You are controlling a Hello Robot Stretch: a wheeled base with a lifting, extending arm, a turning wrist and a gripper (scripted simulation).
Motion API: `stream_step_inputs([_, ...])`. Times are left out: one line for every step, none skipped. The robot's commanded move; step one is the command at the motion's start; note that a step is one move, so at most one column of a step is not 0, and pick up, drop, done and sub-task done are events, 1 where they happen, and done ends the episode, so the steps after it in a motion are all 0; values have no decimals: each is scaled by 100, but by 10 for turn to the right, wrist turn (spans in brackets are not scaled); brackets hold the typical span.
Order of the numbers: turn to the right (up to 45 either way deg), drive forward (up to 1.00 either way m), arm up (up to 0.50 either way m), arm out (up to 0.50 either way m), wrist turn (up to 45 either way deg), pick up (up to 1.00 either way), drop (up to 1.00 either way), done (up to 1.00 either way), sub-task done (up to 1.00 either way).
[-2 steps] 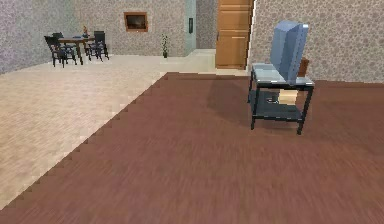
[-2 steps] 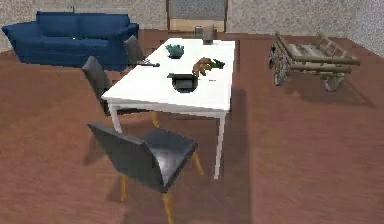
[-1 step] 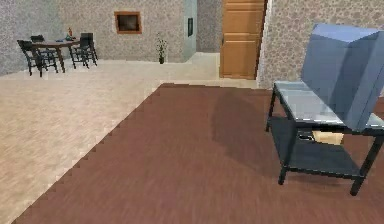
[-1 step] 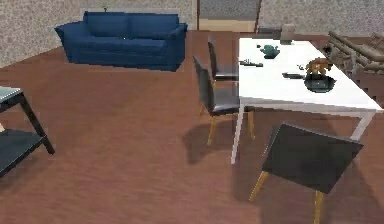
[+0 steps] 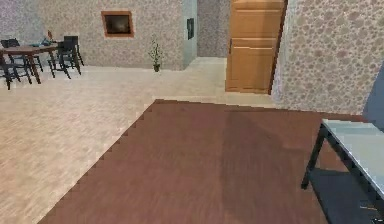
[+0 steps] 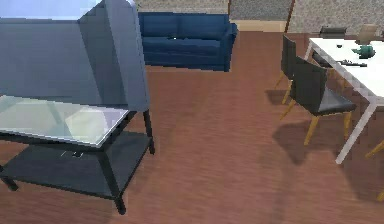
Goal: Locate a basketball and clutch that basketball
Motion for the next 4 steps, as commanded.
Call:
stream_step_inputs([30, 0, 0, 0, 0, 0, 0, 0, 0])
stream_step_inputs([0, 100, 0, 0, 0, 0, 0, 0, 0])
stream_step_inputs([0, 100, 0, 0, 0, 0, 0, 0, 0])
stream_step_inputs([0, 100, 0, 0, 0, 0, 0, 0, 0])
